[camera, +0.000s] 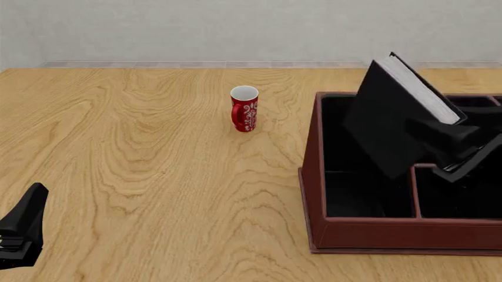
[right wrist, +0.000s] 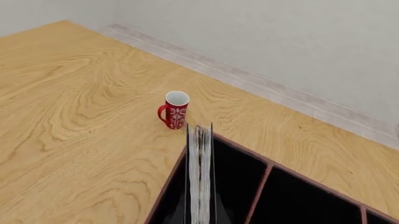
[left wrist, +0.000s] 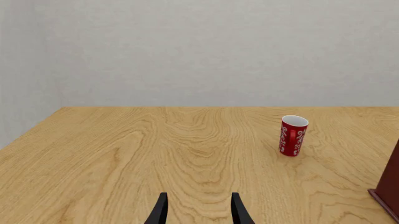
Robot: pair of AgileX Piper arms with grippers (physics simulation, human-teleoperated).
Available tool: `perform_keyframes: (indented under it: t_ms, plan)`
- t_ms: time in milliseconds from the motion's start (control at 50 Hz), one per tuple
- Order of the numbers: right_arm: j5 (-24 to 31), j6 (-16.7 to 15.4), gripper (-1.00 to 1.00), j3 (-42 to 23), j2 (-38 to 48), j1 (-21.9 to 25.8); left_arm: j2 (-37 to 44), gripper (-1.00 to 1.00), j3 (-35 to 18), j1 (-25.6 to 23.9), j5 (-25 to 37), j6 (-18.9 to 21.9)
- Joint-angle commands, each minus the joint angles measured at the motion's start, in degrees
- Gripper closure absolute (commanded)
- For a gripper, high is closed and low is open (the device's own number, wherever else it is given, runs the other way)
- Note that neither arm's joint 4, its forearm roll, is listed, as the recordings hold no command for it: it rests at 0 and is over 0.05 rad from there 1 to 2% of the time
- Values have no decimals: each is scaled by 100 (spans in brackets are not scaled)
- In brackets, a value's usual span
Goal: Pick up the book and place it in the left compartment of the caddy.
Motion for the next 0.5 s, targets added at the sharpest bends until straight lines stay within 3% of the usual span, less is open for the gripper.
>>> perform_keyframes:
  t_ms: [20,500]
  plan:
    - [-264,232,100,251,-125,-217,0,-100,0,0,0,0]
    - [-1023,506,100,722,333,-186,0,-100,0,0,0,0]
